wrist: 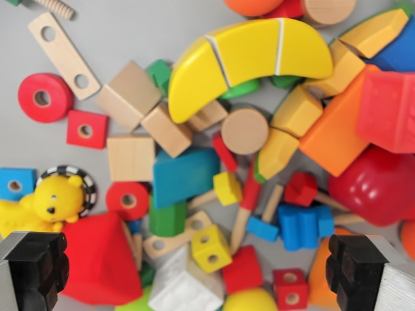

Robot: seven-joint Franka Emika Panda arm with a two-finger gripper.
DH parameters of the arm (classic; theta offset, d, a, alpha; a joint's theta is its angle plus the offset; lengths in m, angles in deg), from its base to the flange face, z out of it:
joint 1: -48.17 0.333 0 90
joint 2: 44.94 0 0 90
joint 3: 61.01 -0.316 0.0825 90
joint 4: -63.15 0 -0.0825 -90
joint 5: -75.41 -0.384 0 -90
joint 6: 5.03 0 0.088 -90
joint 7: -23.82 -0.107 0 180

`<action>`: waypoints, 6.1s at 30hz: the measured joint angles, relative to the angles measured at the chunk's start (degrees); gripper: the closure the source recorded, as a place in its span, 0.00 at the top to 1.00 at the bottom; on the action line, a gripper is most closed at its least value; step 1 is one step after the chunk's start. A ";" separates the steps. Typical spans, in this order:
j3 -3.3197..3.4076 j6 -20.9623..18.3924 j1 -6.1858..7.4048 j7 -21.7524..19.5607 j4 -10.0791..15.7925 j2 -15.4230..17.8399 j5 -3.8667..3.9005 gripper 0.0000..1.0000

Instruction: Pick an object from the bin

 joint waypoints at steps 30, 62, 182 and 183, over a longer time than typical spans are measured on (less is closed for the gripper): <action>-2.57 7.39 2.68 14.36 4.58 -2.98 0.50 1.00; -5.57 15.43 5.69 29.37 7.20 -8.72 2.82 1.00; -4.63 24.23 9.67 36.24 6.42 -16.95 6.66 0.00; -4.70 24.00 9.62 36.31 6.47 -16.68 6.56 0.00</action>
